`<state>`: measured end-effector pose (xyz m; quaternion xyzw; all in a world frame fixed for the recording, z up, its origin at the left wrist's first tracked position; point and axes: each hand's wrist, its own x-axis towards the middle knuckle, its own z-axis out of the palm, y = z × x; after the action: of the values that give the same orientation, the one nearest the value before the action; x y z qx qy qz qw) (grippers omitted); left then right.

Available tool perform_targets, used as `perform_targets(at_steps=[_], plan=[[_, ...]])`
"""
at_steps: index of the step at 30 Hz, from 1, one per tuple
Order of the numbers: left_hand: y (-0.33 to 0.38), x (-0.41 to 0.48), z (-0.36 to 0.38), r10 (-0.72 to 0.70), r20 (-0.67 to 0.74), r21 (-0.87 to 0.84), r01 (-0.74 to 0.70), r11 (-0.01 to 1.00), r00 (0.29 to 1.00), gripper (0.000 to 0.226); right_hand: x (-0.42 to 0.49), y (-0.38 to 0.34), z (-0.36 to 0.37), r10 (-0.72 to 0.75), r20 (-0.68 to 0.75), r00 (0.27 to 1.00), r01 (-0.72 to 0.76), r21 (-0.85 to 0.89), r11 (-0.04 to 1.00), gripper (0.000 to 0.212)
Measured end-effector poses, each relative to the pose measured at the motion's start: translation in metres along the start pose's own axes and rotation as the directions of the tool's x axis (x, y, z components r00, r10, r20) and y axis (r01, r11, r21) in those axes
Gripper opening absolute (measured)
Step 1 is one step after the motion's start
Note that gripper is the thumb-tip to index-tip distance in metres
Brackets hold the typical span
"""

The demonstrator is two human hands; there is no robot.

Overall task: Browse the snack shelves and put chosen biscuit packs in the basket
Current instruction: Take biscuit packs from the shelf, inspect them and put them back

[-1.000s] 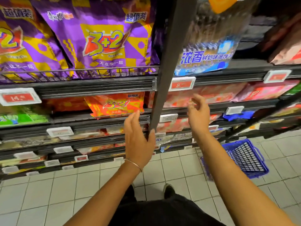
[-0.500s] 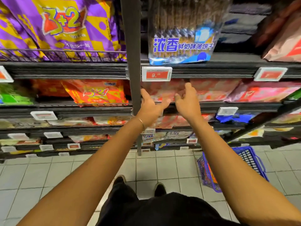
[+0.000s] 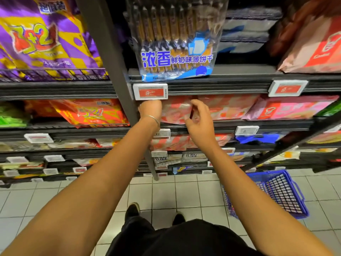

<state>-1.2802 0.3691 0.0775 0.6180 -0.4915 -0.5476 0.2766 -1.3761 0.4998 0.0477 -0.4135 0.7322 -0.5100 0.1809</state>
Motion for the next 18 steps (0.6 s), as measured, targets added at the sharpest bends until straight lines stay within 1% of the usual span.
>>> perform_targets(at_steps=[2,3,6,8,9,11,12,13,15,16,17,18], plan=[[-0.004,-0.003,0.003,0.0,-0.041,0.033,0.001,0.999,0.999,0.041,-0.004,-0.002,0.0,0.06,0.017,0.998,-0.062,0.171,0.983,0.06],[-0.005,-0.004,0.005,0.013,-0.079,0.034,-0.01,0.999,0.997,0.042,-0.006,-0.002,0.001,0.082,0.021,0.996,-0.084,0.228,0.97,0.064],[-0.003,-0.009,0.011,0.017,-0.182,-0.008,-0.018,1.0,0.983,0.044,-0.01,-0.005,0.0,0.094,0.019,0.995,-0.095,0.318,0.943,0.07],[0.0,-0.01,0.013,0.033,-0.233,-0.042,-0.044,0.998,0.972,0.043,-0.011,-0.006,-0.002,0.08,0.003,0.997,-0.076,0.351,0.933,0.068],[0.0,-0.011,0.013,0.04,-0.236,-0.04,-0.051,0.998,0.971,0.044,-0.012,-0.006,-0.003,0.067,-0.01,0.998,-0.059,0.36,0.931,0.067],[-0.002,-0.019,0.015,0.066,-0.249,-0.047,-0.08,0.996,0.966,0.054,-0.016,-0.007,-0.002,0.042,-0.043,0.998,-0.023,0.371,0.928,0.066],[-0.003,-0.023,0.019,0.096,-0.256,-0.019,-0.104,0.994,0.962,0.056,-0.019,-0.01,0.001,0.027,-0.063,0.998,-0.001,0.377,0.926,0.066],[-0.004,-0.029,0.023,0.132,-0.25,0.044,-0.125,0.991,0.959,0.053,-0.022,-0.013,0.004,-0.003,-0.089,0.996,0.036,0.369,0.929,0.064],[-0.004,-0.04,0.034,0.198,-0.222,0.177,-0.16,0.971,0.955,0.04,-0.028,-0.017,0.016,-0.082,-0.17,0.982,0.132,0.31,0.941,0.054],[-0.005,-0.043,0.038,0.212,-0.215,0.21,-0.166,0.963,0.953,0.036,-0.031,-0.017,0.023,-0.093,-0.215,0.972,0.155,0.291,0.944,0.049],[-0.005,-0.046,0.04,0.223,-0.207,0.221,-0.176,0.959,0.953,0.034,-0.031,-0.016,0.027,-0.059,-0.256,0.965,0.139,0.306,0.942,0.045],[-0.008,-0.046,0.042,0.238,-0.201,0.207,-0.196,0.959,0.95,0.033,-0.031,-0.015,0.029,0.011,-0.281,0.96,0.095,0.362,0.927,0.043]])
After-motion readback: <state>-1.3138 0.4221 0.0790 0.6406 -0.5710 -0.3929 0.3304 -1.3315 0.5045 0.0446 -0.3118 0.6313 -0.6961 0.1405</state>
